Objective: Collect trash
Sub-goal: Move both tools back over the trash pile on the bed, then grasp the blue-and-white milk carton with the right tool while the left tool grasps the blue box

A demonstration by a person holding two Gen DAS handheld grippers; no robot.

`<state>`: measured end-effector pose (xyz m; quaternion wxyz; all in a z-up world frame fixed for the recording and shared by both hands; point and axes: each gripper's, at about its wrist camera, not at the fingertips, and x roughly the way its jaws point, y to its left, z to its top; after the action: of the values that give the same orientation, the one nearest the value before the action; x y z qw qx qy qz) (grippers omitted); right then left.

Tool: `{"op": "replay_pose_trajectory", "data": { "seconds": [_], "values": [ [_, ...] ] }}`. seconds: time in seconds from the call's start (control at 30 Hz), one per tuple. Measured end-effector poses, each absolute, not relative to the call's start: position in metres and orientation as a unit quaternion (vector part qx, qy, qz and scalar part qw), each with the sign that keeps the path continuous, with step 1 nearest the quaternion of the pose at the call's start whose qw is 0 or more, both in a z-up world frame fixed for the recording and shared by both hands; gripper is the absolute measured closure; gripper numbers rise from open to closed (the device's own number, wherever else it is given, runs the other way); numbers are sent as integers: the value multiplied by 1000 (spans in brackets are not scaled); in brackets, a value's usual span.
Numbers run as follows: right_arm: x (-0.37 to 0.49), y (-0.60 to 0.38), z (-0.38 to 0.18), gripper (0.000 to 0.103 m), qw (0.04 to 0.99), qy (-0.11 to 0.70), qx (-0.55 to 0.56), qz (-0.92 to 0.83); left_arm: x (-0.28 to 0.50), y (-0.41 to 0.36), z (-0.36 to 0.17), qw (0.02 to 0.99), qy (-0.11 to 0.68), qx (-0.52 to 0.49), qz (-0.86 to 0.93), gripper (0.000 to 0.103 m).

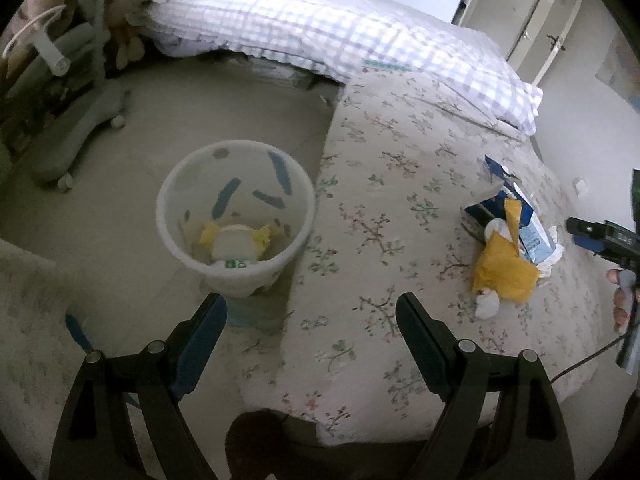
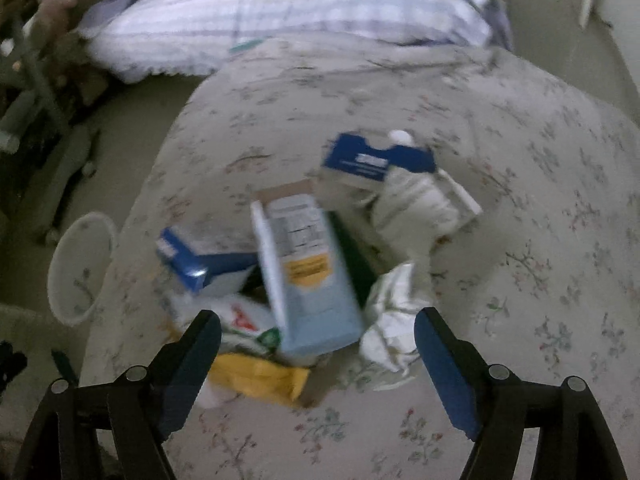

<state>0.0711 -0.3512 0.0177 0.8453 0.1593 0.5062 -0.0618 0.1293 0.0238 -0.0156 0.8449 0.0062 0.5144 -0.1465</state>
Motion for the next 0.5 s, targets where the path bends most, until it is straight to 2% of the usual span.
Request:
{"op": "replay_pose_trajectory", "data": {
  "seconds": [0.23,0.43,0.47,0.5],
  "values": [
    [97,-341,-14,22,834,520,180,-33,134,3,-18,833,531,32,-150,14],
    [118,-330,-33,36,831,536,147,-38,140,-13,-14,826,541,45,-153,15],
    [120,-330,-35,44,830,538,142,-40,141,-16,-12,825,542,47,-155,15],
    [120,-331,-37,44,831,538,138,-39,143,-21,-11,823,543,50,-158,15]
  ]
}}
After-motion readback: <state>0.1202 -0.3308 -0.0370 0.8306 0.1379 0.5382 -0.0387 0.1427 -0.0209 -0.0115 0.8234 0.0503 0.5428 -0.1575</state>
